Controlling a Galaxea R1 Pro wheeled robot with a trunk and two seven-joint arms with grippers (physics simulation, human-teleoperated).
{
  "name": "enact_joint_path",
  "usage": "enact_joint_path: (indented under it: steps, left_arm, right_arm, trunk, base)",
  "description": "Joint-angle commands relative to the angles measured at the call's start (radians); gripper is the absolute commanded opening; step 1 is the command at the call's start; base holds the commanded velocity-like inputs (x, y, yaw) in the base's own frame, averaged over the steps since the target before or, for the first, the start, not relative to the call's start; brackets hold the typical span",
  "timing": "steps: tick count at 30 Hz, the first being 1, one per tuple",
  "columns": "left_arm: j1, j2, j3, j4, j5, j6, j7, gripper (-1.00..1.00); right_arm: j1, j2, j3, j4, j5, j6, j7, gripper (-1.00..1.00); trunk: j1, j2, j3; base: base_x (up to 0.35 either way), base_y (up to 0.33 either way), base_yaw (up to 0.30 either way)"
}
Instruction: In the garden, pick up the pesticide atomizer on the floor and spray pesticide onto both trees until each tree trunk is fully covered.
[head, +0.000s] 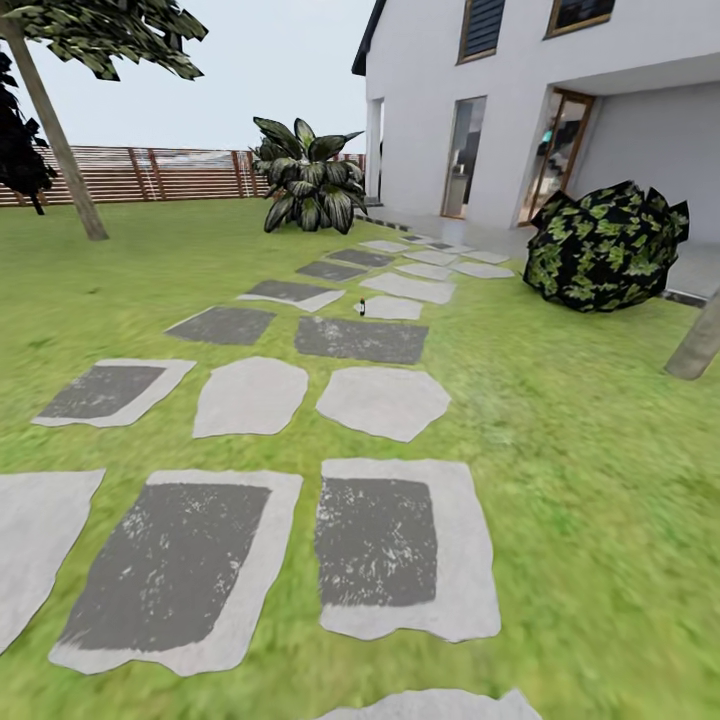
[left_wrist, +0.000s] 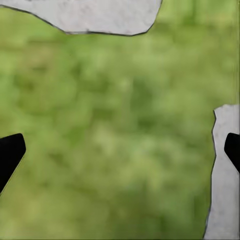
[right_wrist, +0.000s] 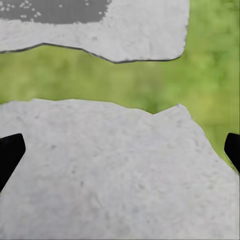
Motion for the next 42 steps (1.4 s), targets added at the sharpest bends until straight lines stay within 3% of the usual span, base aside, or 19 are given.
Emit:
enact_joint_path:
  steps: [1, 42]
  left_arm:
    - [0.000, 0.000, -0.002, 0.001, 0.007, -0.003, 0.000, 1.00]
    - [0.000, 0.000, -0.002, 0.001, 0.007, -0.003, 0.000, 1.00]
  right_arm:
    - [0.000, 0.000, 0.000, 0.001, 0.003, -0.003, 0.000, 1.00]
    - [0.000, -0.002, 0.000, 0.001, 0.003, -0.003, 0.000, 1.00]
  trunk:
    - [0.000, 0.000, -0.001]
    - [0.000, 0.000, -0.001]
  base:
    - [0.339, 0.000, 0.000]
    - [0.339, 0.000, 0.000]
